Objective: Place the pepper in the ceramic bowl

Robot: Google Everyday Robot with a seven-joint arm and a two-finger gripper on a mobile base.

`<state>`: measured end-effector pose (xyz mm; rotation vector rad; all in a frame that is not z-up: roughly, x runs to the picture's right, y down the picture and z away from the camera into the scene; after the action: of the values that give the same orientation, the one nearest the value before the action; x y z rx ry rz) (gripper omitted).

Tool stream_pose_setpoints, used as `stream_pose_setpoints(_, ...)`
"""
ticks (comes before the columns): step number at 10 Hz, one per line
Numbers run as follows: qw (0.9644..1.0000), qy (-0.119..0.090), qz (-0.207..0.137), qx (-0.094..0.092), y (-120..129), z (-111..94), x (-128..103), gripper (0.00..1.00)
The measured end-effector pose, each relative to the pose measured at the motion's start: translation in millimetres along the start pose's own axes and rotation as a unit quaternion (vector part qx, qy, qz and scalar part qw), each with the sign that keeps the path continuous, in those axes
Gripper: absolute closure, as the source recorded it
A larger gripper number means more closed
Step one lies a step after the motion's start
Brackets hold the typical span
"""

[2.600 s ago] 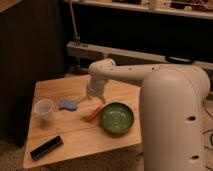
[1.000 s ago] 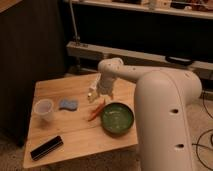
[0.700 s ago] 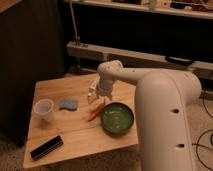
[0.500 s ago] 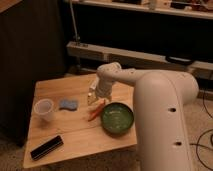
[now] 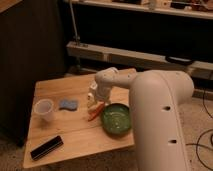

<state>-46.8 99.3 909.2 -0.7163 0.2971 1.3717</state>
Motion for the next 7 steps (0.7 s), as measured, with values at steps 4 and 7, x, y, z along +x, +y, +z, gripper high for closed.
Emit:
stream_pose_setpoints(4,0.9997,0.013,0.022,-0.006,6,6,2,0.20)
stream_pose_setpoints(7,0.9993,0.027,0.024,-0.010,11,14,-1,0.20)
